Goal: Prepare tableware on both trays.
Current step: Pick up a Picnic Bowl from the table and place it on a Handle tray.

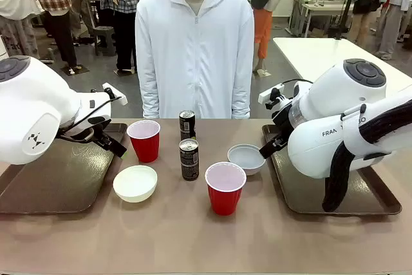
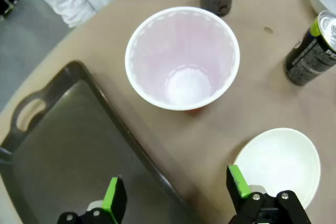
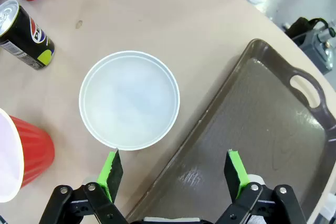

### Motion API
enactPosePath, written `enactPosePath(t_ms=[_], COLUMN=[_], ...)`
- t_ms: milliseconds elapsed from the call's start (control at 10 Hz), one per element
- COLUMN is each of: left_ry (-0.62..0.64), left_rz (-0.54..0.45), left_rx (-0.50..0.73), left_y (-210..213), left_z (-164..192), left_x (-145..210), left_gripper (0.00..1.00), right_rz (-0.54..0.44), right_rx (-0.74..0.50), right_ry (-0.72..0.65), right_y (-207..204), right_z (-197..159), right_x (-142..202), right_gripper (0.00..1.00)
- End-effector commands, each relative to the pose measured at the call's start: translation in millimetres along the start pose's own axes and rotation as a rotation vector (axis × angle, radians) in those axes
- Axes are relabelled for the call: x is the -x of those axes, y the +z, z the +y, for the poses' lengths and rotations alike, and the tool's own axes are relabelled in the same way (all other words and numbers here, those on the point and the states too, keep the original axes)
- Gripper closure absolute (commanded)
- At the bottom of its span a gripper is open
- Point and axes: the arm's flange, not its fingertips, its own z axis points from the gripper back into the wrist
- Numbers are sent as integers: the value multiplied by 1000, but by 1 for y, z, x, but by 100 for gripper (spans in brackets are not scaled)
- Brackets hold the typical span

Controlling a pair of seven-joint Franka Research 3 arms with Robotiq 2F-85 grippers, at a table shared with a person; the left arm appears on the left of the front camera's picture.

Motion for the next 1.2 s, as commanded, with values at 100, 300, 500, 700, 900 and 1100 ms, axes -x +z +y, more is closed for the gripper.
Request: enactPosePath(t_ms=[100, 300, 500, 700, 900, 1100], left_ry=[0, 0, 0, 0, 0, 0], left_rz=[0, 0, 0, 0, 0, 0], left_rx=[0, 0, 0, 0, 0, 0], left_y=[0, 0, 0, 0, 0, 0], left_z=[0, 0, 0, 0, 0, 0], left_x=[0, 0, 0, 0, 0, 0], left_gripper=[0, 0, 0, 0, 0, 0], right_rz=[0, 0, 0, 0, 0, 0], right_rx=[0, 0, 0, 0, 0, 0], right_ry=[0, 0, 0, 0, 0, 0], right_y=[0, 0, 0, 0, 0, 0], right_z=[0, 0, 0, 0, 0, 0], right_x=[0, 0, 0, 0, 0, 0], right_gripper=[0, 0, 0, 0, 0, 0])
